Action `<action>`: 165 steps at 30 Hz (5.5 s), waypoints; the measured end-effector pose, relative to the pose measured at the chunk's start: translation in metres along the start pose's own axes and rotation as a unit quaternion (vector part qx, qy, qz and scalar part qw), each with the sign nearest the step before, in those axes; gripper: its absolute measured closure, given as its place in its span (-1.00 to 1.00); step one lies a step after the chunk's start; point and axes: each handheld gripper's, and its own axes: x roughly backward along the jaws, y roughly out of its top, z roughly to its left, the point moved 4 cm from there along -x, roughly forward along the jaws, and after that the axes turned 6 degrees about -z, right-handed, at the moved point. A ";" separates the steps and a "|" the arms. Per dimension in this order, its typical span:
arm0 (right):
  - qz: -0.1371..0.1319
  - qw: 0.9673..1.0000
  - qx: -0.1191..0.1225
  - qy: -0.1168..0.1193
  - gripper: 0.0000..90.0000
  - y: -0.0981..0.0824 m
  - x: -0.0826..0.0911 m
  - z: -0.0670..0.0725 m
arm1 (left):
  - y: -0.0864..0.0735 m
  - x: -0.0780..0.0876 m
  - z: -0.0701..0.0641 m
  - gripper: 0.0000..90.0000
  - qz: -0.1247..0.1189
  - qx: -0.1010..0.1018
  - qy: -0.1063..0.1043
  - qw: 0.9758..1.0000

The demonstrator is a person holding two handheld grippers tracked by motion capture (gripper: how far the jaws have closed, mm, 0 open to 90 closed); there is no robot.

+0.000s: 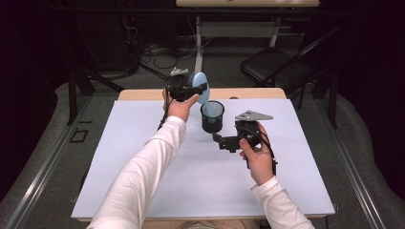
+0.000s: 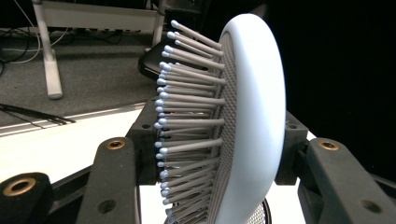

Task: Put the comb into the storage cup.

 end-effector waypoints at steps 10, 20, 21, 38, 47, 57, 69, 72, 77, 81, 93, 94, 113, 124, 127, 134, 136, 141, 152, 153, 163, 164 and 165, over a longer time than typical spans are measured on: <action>0.001 1.000 -0.001 0.000 -0.97 0.000 0.000 0.000 | -0.005 -0.005 -0.002 0.09 0.009 -0.019 0.004 1.000; 0.000 1.000 -0.002 -0.001 -0.97 -0.001 0.000 -0.001 | -0.009 -0.008 -0.005 0.09 0.018 -0.028 0.005 0.999; 0.000 1.000 -0.003 -0.001 -0.97 -0.001 0.000 0.000 | -0.009 -0.008 -0.005 0.09 0.019 -0.028 0.004 0.999; 0.000 1.000 -0.004 -0.001 -0.96 0.000 0.000 -0.001 | -0.017 -0.015 -0.012 0.08 0.026 -0.051 -0.002 0.998; 0.001 1.000 -0.002 0.000 -0.96 -0.001 0.000 0.000 | -0.019 -0.016 -0.017 0.04 0.025 -0.050 -0.015 0.998; 0.001 1.000 -0.004 -0.001 -0.95 -0.001 0.000 -0.001 | -0.019 -0.017 -0.016 0.02 0.025 -0.037 -0.011 0.999; 0.001 1.000 -0.005 -0.002 -0.94 -0.001 0.001 -0.001 | -0.022 -0.018 -0.022 -0.03 0.026 -0.031 -0.019 0.999; 0.001 1.000 -0.005 -0.002 -0.94 -0.001 0.001 -0.001 | -0.023 -0.019 -0.022 -0.04 0.027 -0.028 -0.021 0.999; 0.001 1.000 -0.005 -0.003 -0.94 -0.001 0.001 -0.001 | -0.025 -0.021 -0.023 -0.08 0.033 -0.020 -0.023 0.999; 0.001 1.000 -0.006 -0.003 -0.93 -0.002 0.001 -0.002 | -0.026 -0.021 -0.024 -0.10 0.035 -0.016 -0.027 0.999; 0.001 1.000 -0.006 -0.004 -0.93 -0.001 0.001 -0.002 | -0.027 -0.023 -0.025 -0.21 0.033 -0.020 -0.029 0.999; 0.001 1.000 -0.007 -0.004 -0.93 -0.001 0.001 -0.002 | -0.027 -0.023 -0.025 -0.24 0.032 -0.018 -0.031 0.999; 0.002 1.000 -0.004 -0.004 -0.93 -0.002 0.001 -0.001 | -0.028 -0.023 -0.022 -0.66 0.037 -0.007 -0.027 0.999; 0.001 1.000 -0.005 -0.004 -0.93 -0.002 0.001 -0.001 | -0.027 -0.023 -0.025 -0.81 0.035 -0.003 -0.029 0.999; 0.000 1.000 -0.005 -0.005 -0.93 -0.002 0.001 -0.001 | -0.027 -0.023 -0.025 -0.88 0.038 -0.007 -0.030 0.999; 0.004 1.000 -0.003 -0.005 -0.93 -0.003 0.000 -0.002 | -0.024 -0.020 -0.026 -0.99 0.030 -0.002 -0.040 0.999; 0.004 1.000 -0.003 -0.005 -0.93 -0.003 0.000 -0.002 | -0.023 -0.020 -0.025 -0.99 0.029 0.000 -0.038 0.999; 0.003 1.000 -0.003 -0.005 -0.93 -0.003 0.001 -0.001 | -0.023 -0.020 -0.025 -0.99 0.028 -0.002 -0.039 0.999; 0.005 1.000 -0.003 -0.007 -0.93 -0.003 0.001 -0.002 | -0.021 -0.017 -0.025 -0.99 0.032 -0.006 -0.036 0.999; 0.005 1.000 -0.002 -0.007 -0.93 -0.003 0.001 -0.002 | -0.020 -0.016 -0.025 -0.99 0.032 -0.010 -0.038 0.999; 0.004 1.000 -0.003 -0.007 -0.96 -0.003 0.001 -0.002 | -0.015 -0.009 -0.025 -0.99 0.035 -0.021 -0.032 0.999; 0.004 1.000 -0.003 -0.007 -0.97 -0.003 0.001 -0.002 | -0.015 -0.008 -0.025 -0.99 0.036 -0.025 -0.032 0.999; 0.004 1.000 -0.004 -0.006 -0.98 -0.003 0.001 -0.002 | -0.014 -0.007 -0.025 -0.99 0.035 -0.028 -0.033 0.998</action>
